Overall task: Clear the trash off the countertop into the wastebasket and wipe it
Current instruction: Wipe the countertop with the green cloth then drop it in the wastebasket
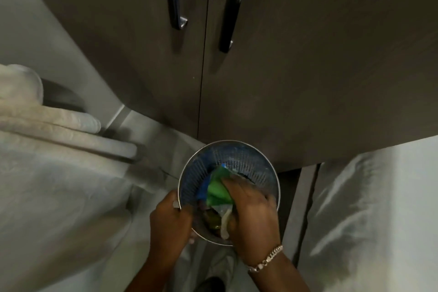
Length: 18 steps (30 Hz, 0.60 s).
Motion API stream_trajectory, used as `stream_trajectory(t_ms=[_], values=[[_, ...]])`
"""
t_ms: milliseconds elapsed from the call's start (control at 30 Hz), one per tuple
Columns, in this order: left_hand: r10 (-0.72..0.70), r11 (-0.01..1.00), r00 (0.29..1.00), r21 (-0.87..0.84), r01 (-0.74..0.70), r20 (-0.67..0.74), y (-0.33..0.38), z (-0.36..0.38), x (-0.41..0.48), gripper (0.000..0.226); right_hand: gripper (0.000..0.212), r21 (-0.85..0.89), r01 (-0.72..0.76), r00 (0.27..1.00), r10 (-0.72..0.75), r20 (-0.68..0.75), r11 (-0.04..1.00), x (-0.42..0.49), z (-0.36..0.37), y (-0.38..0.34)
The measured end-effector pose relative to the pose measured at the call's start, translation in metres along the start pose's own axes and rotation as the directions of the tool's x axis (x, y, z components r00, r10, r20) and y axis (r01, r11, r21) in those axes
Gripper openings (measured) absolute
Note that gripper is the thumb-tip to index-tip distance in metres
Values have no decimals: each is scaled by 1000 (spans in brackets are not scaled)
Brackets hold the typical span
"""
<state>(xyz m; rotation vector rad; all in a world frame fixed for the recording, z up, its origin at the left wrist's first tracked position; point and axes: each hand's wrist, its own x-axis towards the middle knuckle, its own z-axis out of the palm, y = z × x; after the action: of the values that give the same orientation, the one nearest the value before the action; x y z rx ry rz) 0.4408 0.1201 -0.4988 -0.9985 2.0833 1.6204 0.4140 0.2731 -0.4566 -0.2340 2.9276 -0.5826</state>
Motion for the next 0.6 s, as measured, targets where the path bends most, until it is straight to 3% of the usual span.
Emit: stream_trajectory(t_ms=[33,100,133,233,433,533,600], values=[[8,999,1000,31,-8,-10,-4,2,5,24,54,-42,-18,1000,19,23,999,-5,8,9],[1,995,1000,100,0,-7,-16,13,22,31,50,-157,-92,970,124,211,983,-14,33,30],[-7,991,1000,132,7,4,-25,21,30,32,48,-174,-125,934,175,311,977,-18,46,40],[-33,972,998,232,19,54,-59,45,57,51,48,-153,-140,885,193,424,978,-33,79,70],[-79,956,992,289,47,101,-120,78,74,59,40,-103,-114,922,144,361,988,-48,106,98],[-219,971,971,123,206,101,-120,75,62,56,34,38,-154,966,142,218,987,-38,95,90],[-326,942,941,-47,331,91,-97,56,42,41,32,147,-111,990,95,108,983,-37,72,67]])
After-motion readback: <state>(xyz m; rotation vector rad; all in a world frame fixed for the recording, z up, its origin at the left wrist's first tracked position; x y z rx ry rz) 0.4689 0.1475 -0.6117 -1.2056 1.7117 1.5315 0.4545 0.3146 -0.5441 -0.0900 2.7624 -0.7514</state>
